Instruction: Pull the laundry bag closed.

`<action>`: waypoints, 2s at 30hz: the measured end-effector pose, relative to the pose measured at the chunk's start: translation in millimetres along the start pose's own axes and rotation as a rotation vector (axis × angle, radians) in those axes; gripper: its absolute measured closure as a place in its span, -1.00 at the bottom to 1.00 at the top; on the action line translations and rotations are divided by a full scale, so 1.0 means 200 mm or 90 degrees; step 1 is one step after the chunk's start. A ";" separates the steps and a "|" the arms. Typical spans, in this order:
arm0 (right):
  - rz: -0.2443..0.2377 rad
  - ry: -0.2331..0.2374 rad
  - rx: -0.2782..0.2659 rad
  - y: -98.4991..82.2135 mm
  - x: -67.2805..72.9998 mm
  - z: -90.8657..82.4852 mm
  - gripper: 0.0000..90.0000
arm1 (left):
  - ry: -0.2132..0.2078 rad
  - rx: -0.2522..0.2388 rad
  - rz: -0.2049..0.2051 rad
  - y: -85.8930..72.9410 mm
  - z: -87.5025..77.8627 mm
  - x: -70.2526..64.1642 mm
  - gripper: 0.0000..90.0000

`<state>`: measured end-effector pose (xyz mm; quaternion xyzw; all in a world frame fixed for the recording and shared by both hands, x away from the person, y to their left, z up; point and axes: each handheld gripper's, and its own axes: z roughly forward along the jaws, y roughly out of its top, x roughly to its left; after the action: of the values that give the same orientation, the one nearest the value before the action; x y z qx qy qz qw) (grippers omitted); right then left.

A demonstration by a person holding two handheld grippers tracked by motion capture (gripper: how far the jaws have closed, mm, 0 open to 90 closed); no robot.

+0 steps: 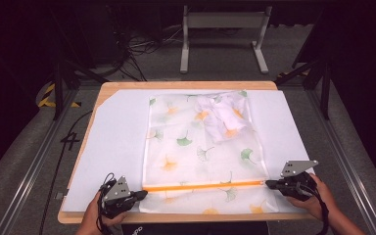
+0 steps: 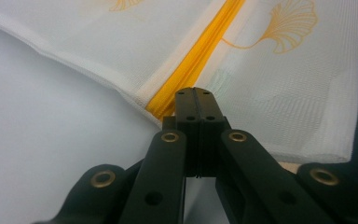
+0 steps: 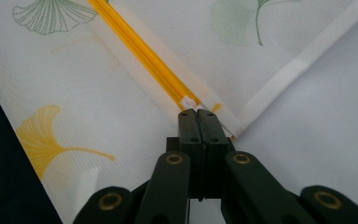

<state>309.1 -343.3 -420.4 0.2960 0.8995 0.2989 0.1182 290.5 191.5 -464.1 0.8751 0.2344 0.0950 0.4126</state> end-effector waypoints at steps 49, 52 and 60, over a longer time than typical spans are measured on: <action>-0.035 -0.054 -0.114 0.02 0.06 -0.08 0.55 | 0.046 -0.058 0.006 0.05 -0.13 0.03 0.91; -0.034 -0.068 -0.126 0.03 0.05 -0.08 0.43 | 0.061 -0.068 0.000 0.06 -0.14 0.05 0.82; -0.023 -0.100 -0.158 0.06 0.00 -0.09 0.18 | 0.105 -0.075 -0.005 0.07 -0.17 0.10 0.49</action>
<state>307.9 -342.9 -398.7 0.2851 0.8488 0.3819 0.2290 299.9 216.7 -432.6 0.8378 0.2649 0.1784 0.4429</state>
